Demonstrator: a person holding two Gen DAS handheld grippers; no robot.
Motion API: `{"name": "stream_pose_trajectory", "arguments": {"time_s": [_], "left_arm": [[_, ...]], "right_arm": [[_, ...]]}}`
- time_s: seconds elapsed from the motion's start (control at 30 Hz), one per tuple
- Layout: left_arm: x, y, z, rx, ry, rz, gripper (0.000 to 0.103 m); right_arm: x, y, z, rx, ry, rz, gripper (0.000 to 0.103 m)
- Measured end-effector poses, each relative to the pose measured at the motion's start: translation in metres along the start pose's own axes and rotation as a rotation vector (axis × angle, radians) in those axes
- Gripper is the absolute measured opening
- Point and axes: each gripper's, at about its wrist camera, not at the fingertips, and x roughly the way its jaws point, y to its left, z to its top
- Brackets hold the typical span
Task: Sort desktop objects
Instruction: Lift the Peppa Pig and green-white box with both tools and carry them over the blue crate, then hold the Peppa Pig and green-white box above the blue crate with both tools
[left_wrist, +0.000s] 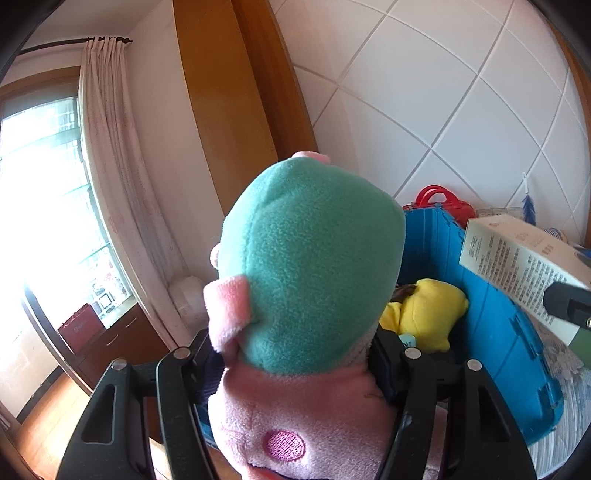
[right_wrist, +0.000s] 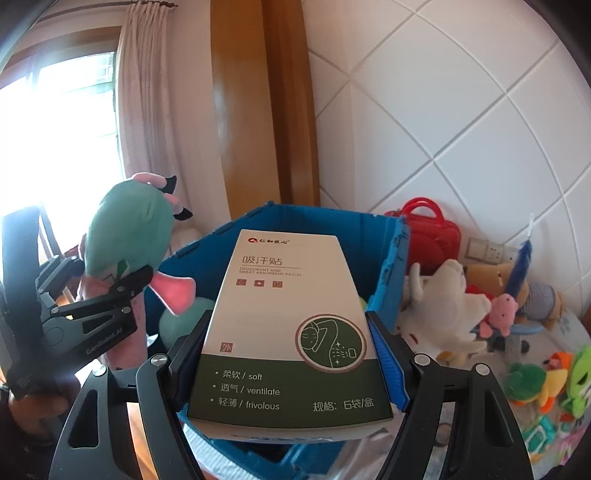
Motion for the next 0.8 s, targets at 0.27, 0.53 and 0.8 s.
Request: {"name": "stream_pose_trajectory", "arguments": {"time_s": [0.27,0.53,0.8], "left_arm": [[0.023,0.000,0.010,-0.022,0.025,0.001,0.065],[0.049,0.004,0.004,-0.025,0.050,-0.004,0.065],[0.064,0.019,0.000,-0.037,0.056,0.006,0.067]], "right_arm": [[0.032,-0.002,0.013,-0.009,0.038,0.006,0.077],[0.062,-0.007,0.015,-0.001,0.074,-0.003,0.077],[0.070,-0.002,0.019,-0.001,0.079,0.006,0.078]]}}
